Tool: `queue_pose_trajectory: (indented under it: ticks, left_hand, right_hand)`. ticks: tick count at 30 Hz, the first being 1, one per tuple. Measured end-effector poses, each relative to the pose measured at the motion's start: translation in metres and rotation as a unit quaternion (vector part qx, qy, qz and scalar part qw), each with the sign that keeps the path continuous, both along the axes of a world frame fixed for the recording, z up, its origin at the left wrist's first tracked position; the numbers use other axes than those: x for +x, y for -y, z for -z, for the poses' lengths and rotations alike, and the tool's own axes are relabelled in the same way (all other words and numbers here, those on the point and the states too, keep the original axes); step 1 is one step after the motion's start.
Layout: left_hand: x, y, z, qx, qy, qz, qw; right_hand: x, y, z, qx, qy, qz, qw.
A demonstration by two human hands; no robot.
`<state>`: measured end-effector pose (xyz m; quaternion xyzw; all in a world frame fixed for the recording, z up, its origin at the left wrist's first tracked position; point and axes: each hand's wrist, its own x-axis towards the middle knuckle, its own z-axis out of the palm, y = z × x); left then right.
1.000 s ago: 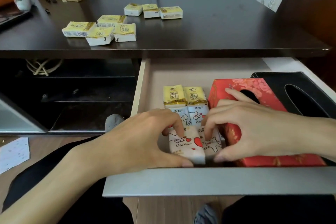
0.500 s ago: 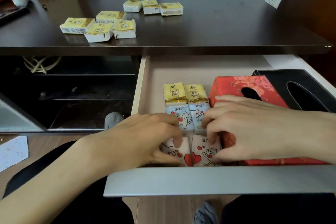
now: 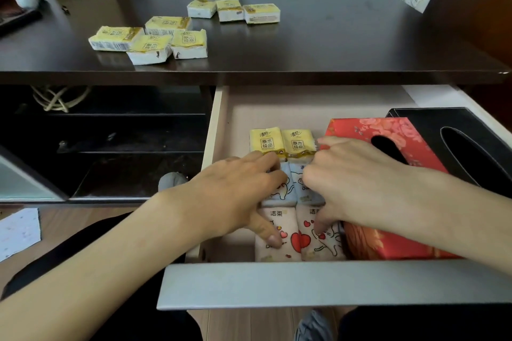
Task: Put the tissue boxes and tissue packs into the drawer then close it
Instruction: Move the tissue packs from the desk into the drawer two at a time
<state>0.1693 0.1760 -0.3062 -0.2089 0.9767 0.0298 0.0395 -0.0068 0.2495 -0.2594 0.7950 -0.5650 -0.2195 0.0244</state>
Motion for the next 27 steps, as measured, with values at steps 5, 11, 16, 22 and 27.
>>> queue_pose_trajectory:
  ticks: [5, 11, 16, 22, 27]
  left_hand:
    - [-0.001, -0.001, 0.003, -0.014, -0.025, 0.005, 1.000]
    - [0.008, 0.000, -0.010, 0.013, -0.081, -0.007, 0.997]
    - [-0.012, 0.033, -0.031, 0.000, -0.064, -0.079, 0.995]
    - [-0.033, 0.047, -0.015, -0.017, 0.006, -0.121, 0.992]
    - [-0.025, 0.041, -0.013, 0.021, -0.028, -0.095, 0.995]
  right_hand:
    - [0.000, 0.000, 0.002, -0.013, 0.004, -0.016, 1.000]
    - [-0.021, 0.007, -0.013, -0.021, 0.088, 0.041, 0.995]
    - [-0.035, 0.039, -0.006, -0.063, 0.126, 0.073, 0.987]
    - [-0.034, 0.060, 0.014, -0.040, 0.104, 0.071, 0.991]
    - [-0.037, 0.055, 0.013, -0.057, 0.181, 0.062, 0.980]
